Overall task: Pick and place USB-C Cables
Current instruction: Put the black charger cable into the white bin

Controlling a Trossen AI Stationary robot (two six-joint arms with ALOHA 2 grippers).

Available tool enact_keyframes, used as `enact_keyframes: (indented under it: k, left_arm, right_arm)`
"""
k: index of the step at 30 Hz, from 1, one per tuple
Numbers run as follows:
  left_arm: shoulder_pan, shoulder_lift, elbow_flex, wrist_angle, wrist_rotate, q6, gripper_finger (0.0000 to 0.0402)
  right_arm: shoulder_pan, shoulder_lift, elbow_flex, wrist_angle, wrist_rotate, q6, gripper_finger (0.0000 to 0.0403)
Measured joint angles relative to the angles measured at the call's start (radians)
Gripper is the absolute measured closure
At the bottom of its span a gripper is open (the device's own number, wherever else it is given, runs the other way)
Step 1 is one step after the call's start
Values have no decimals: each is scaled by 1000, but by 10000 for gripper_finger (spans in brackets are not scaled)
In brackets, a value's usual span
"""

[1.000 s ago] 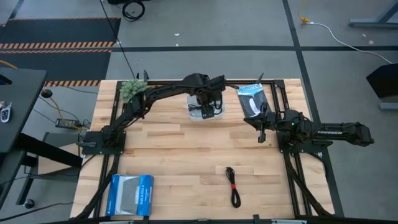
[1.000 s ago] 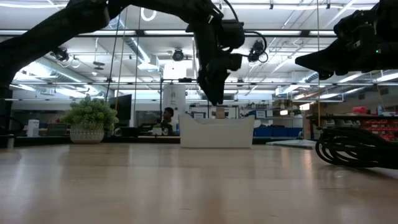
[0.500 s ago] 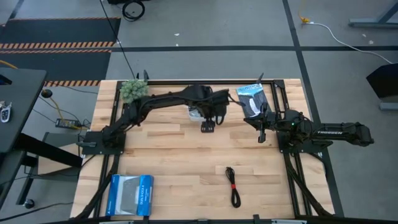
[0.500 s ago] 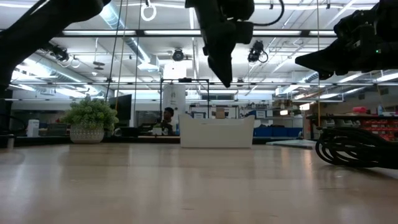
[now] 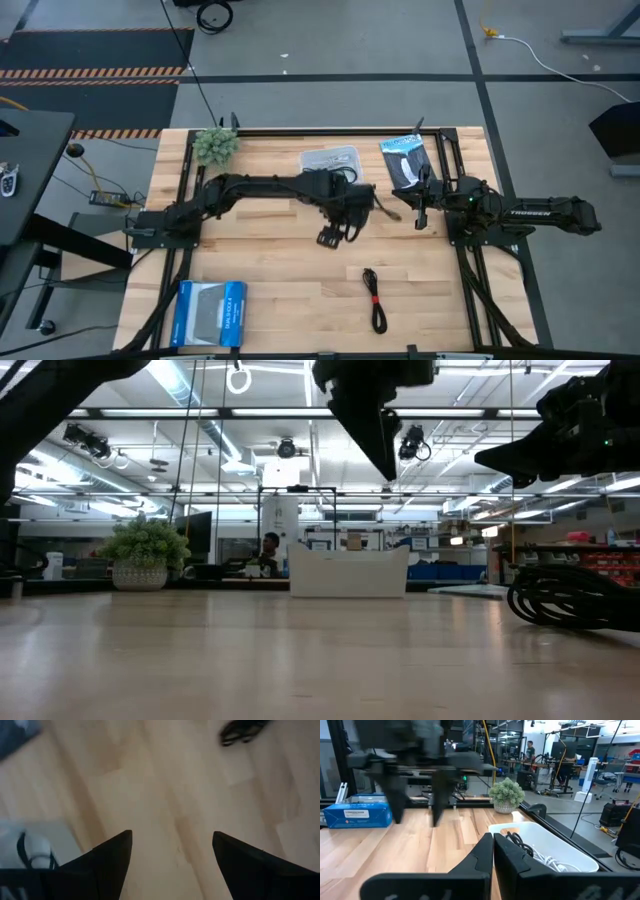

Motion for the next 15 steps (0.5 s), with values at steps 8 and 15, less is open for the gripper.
enact_keyframes:
  k: [8, 15]
  left_arm:
    - [-92, 0, 0, 97, -8, 181, 116]
    - [-147, 0, 0, 252, -7, 219, 116]
  right_arm:
    - [0, 0, 0, 0, 0, 0, 383]
    - [0, 0, 0, 0, 0, 0, 383]
